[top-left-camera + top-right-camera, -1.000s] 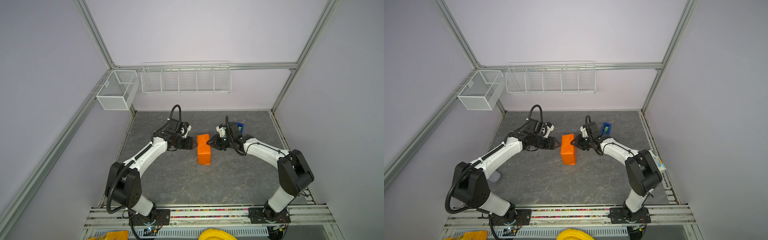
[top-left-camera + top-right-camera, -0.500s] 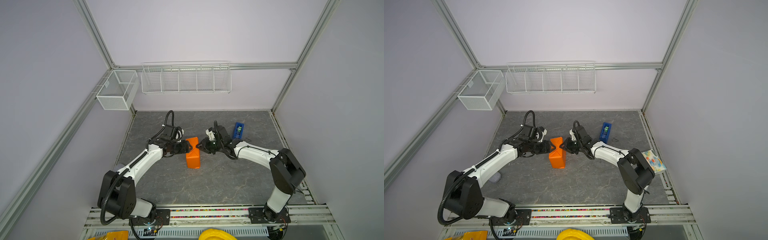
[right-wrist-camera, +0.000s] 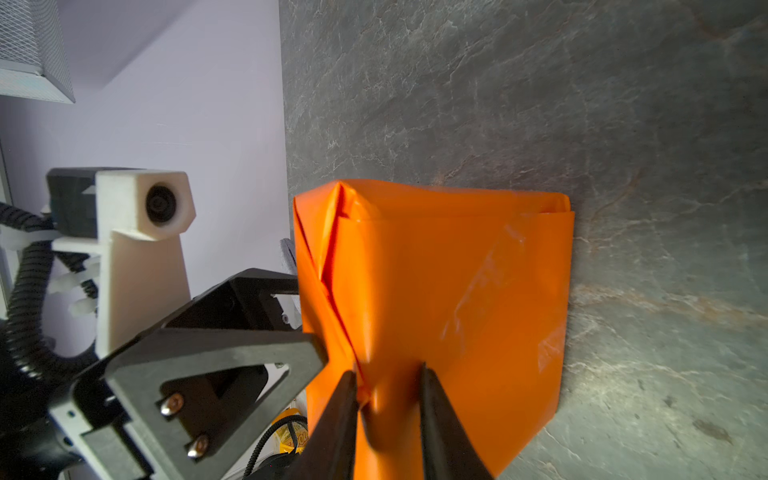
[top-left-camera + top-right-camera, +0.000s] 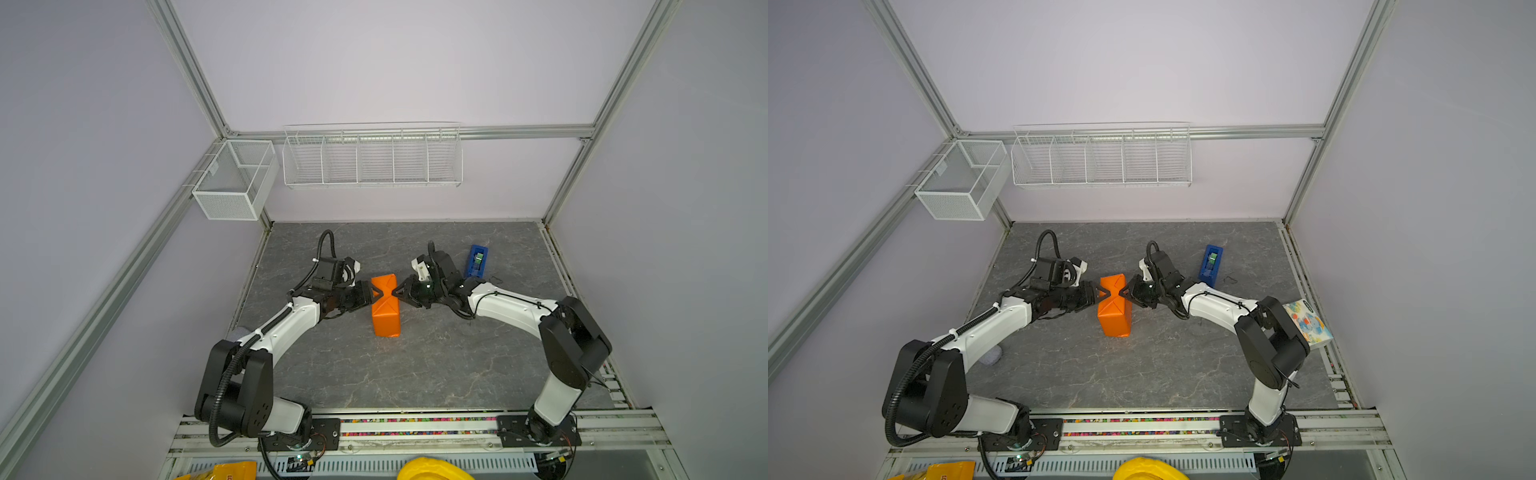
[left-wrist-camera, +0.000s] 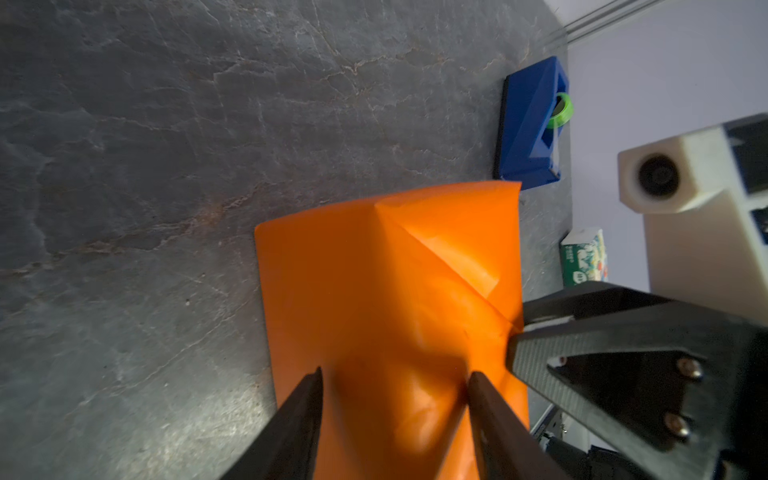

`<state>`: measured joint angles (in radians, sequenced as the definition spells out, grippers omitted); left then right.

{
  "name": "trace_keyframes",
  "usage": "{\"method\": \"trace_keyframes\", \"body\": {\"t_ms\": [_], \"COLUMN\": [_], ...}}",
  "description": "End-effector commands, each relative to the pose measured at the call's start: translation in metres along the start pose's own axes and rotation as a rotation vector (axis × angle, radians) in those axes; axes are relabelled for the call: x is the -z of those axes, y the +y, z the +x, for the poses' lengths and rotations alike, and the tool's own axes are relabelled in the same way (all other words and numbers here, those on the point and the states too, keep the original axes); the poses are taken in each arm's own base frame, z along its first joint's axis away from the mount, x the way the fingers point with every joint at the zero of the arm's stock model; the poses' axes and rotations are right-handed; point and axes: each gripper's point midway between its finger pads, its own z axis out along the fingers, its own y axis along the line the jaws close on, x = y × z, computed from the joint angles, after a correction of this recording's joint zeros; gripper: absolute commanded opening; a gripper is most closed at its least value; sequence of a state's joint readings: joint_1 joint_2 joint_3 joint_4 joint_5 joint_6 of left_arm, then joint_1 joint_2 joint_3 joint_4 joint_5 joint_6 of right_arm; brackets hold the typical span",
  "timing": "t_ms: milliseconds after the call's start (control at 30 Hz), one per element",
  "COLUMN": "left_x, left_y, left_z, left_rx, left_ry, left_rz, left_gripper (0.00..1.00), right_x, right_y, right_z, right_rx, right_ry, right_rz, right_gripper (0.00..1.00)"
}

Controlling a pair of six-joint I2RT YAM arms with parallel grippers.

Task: Wrap the gift box in paper
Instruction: 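Release the box with the right gripper and draw it back while the left gripper holds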

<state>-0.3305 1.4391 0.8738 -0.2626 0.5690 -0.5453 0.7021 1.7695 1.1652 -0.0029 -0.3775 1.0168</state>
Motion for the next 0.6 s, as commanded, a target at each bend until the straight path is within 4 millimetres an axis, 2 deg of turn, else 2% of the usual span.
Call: {"method": "trace_keyframes", "body": {"t_ms": [0,200,367,467,567], "left_x": [-0.006,-0.011,-0.016,-0.018,-0.018], "left_y": [-0.013,0.011,0.019,0.026,0.028], "left_z": [-0.003,0.009,0.016,0.018,0.02], "left_rx": [0.009,0.009,0.018,0.019,0.01], "left_ry": [0.018,0.053,0.083,0.093,0.103], "left_rz": [0.106,0.013,-0.006,-0.034,-0.049], "left_gripper": [0.53,0.48,0.48,0.48,0.48], "right_x": [-0.01,-0.012,-0.011,0.0,0.02], "right_y": [-0.049,-0.049,-0.046,-0.036,-0.024], "right_z": [0.016,0.017,0.015,0.005,-0.013], "right_rx": [-0.07,-0.065,-0.055,-0.006,0.036], "right_ry": [0.044,0.054,0.054,0.032,-0.014], "right_rz": [0.165,0.17,0.169,0.176,0.165], "right_gripper": [0.27,0.27,0.28,0.35,0.43]}}
